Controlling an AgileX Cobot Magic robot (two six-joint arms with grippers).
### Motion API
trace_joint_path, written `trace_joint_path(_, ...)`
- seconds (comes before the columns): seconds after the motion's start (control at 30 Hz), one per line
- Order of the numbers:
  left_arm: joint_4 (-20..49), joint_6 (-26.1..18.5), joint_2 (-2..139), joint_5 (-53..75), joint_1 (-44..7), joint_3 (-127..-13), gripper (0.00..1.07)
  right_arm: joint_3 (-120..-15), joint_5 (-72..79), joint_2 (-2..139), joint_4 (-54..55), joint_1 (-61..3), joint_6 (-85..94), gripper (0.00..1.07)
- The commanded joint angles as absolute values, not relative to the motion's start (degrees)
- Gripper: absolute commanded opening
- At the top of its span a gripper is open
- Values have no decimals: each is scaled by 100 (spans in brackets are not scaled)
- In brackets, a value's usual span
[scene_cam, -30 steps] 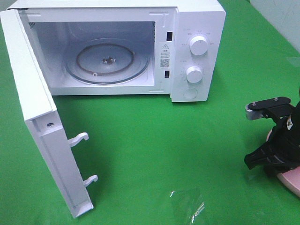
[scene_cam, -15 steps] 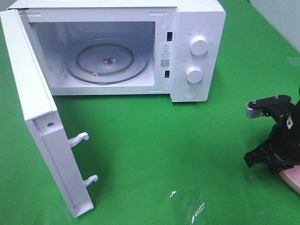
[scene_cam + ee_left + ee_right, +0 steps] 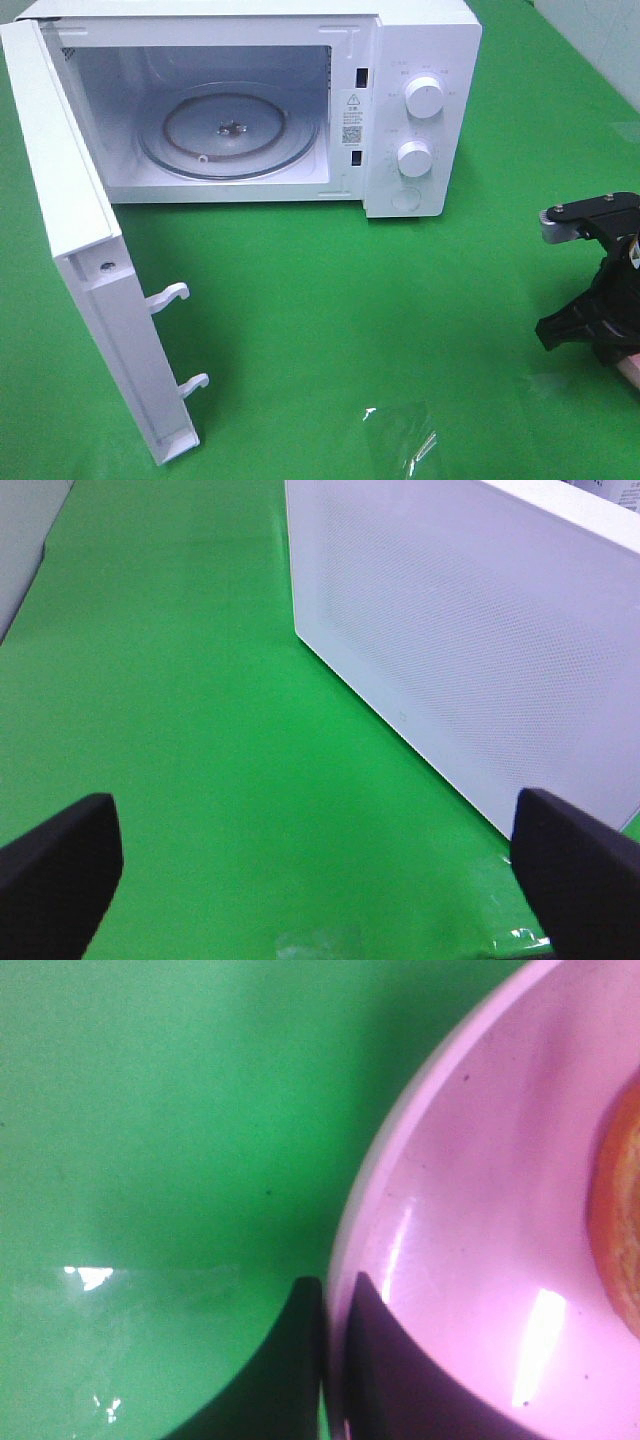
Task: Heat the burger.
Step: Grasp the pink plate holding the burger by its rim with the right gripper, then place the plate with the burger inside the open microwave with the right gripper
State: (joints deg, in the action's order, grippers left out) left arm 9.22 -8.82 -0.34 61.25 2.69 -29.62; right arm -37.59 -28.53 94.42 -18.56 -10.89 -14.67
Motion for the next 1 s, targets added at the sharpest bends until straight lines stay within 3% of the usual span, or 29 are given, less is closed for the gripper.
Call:
trace_joint_path(0.03, 940, -877, -132, 6136, 298, -2956, 98, -3724, -3048, 9270, -1948, -1083, -1639, 0)
trace_joint_path(1.0, 940, -877, -132, 6136, 298, -2956, 98, -3724, -4618, 8159, -3134, -2532, -2424, 0)
